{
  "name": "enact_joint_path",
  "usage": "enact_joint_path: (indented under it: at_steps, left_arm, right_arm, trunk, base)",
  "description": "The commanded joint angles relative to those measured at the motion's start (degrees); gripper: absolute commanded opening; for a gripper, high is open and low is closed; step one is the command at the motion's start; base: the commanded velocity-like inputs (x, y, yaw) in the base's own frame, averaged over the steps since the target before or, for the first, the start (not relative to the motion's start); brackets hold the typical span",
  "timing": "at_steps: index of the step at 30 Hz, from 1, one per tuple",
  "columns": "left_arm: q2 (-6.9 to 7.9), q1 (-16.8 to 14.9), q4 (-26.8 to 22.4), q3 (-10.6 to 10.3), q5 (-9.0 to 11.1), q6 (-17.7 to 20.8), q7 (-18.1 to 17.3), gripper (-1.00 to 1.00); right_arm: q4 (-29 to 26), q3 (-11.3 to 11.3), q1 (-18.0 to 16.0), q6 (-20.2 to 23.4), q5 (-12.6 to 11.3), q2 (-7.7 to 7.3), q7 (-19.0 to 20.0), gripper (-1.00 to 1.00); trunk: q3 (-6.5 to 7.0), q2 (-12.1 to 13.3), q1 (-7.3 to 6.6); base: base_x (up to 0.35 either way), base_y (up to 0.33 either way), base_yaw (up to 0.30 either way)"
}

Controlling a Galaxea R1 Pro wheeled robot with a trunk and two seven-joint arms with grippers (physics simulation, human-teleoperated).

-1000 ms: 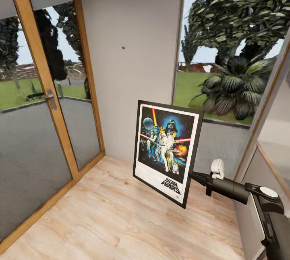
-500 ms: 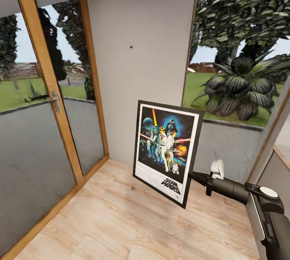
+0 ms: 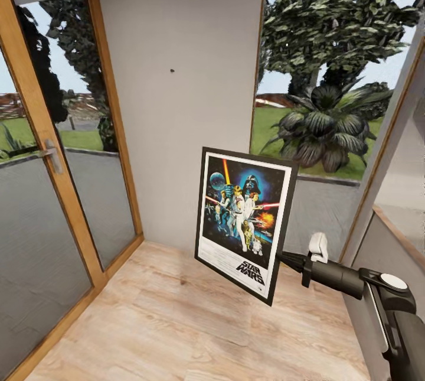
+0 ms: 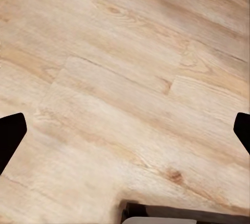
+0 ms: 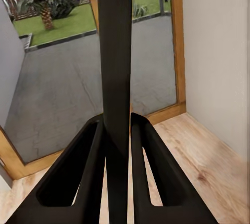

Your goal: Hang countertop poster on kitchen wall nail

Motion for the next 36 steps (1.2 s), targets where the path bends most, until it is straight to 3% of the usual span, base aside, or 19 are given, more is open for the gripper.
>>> enact_joint_path:
  at_steps: [1,22,36]
  left_arm:
    - [-0.02,0.01,0.00,0.16,-0.01,-0.10,-0.32,1.00]
    - [-0.02,0.01,0.01,0.16,-0.01,-0.02,-0.32,1.00]
    - [-0.02,0.01,0.01,0.16,-0.01,-0.02,-0.32,1.00]
  right_arm:
    - [-0.02,-0.06,-0.03,0.72,0.01,0.02,0.42,-1.00]
    - [-0.02,-0.06,-0.03,0.64,0.01,0.02,0.42,-1.00]
    - [0.84,-0.06,-0.03,0.65,0.01,0.04,0.34,-1.00]
  trunk:
    - [0.01,-0.03,0.02]
    - [0.02,-0.03,0.02]
    - [0.40,-0.03,0.02]
  base:
    - [0.002,0.217,-0.059]
    - [0.000,0.315,-0.008]
    - [0.000,0.350,-0.256]
